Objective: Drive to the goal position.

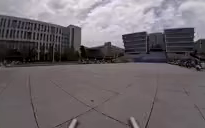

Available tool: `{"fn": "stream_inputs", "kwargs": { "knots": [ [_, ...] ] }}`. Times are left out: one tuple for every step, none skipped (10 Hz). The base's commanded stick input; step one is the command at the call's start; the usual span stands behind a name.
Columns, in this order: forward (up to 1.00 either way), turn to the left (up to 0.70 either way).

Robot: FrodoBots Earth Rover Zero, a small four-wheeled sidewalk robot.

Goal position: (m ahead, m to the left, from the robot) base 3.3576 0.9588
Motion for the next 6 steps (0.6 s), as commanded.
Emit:
{"fn": "stream_inputs", "kwargs": {
  "knots": [
    [0.70, 0.04],
    [0.70, 0.04],
    [0.70, 0.04],
    [0.70, 0.04],
    [0.70, 0.04],
    [0.70, 0.04]
  ]
}}
